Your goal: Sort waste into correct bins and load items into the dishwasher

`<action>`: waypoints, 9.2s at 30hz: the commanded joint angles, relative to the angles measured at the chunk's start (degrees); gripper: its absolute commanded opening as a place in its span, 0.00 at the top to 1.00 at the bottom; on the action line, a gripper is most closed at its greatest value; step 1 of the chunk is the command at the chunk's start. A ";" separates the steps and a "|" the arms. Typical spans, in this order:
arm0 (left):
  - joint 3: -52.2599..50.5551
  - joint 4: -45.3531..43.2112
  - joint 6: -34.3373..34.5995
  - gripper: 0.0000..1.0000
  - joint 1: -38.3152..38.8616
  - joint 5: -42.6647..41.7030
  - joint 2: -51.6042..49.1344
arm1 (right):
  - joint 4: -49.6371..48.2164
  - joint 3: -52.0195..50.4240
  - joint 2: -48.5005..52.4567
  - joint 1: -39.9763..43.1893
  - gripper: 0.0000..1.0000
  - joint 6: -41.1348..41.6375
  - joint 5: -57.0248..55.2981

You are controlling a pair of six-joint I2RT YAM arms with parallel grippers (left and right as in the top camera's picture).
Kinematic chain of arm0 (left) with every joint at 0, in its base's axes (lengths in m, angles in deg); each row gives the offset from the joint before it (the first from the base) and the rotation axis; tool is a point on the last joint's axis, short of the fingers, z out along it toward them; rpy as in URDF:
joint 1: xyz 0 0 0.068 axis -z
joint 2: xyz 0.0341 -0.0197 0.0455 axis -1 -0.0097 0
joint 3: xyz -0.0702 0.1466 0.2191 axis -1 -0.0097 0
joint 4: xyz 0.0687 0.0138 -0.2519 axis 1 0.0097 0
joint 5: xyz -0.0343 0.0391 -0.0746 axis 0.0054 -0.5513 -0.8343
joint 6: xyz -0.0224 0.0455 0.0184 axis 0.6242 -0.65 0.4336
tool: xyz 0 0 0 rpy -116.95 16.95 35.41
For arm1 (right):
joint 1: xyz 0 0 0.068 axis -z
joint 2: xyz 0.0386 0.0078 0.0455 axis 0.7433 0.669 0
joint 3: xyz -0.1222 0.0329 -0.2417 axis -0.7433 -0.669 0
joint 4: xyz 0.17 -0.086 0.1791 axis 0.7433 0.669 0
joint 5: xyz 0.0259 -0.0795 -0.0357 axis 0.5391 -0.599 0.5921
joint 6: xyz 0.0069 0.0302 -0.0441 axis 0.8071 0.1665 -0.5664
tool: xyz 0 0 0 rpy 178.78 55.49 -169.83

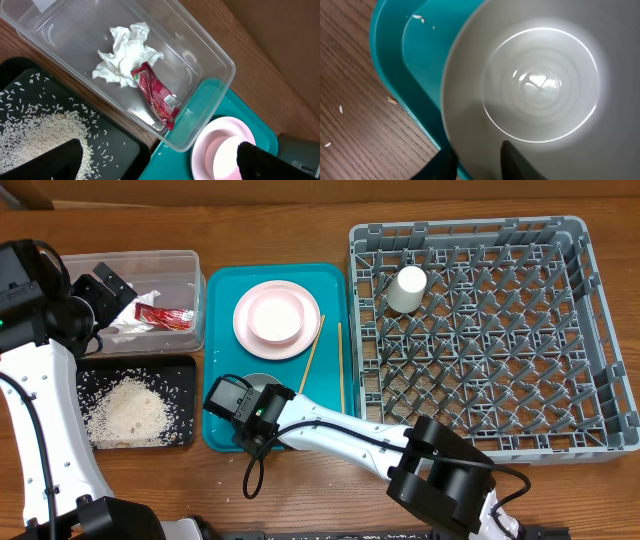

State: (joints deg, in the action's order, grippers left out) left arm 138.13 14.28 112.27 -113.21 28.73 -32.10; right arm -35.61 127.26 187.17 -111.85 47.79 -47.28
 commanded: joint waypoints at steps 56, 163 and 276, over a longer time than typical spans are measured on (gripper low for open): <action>1.51 -0.11 0.79 0.00 -0.20 -0.48 -0.20 | 36.24 -20.52 -26.80 62.97 0.96 -22.51 83.76; 1.51 -0.11 0.79 0.00 -0.22 -0.48 -0.20 | 21.00 -7.26 -27.02 30.84 0.06 15.98 32.13; 1.51 -0.11 0.79 0.00 -0.20 -0.48 -0.20 | 4.74 -6.40 -26.91 30.58 0.34 15.13 27.12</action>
State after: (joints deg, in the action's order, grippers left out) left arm 138.13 14.28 112.27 -113.21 28.70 -32.10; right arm -30.29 118.48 161.16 -81.05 64.79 -16.37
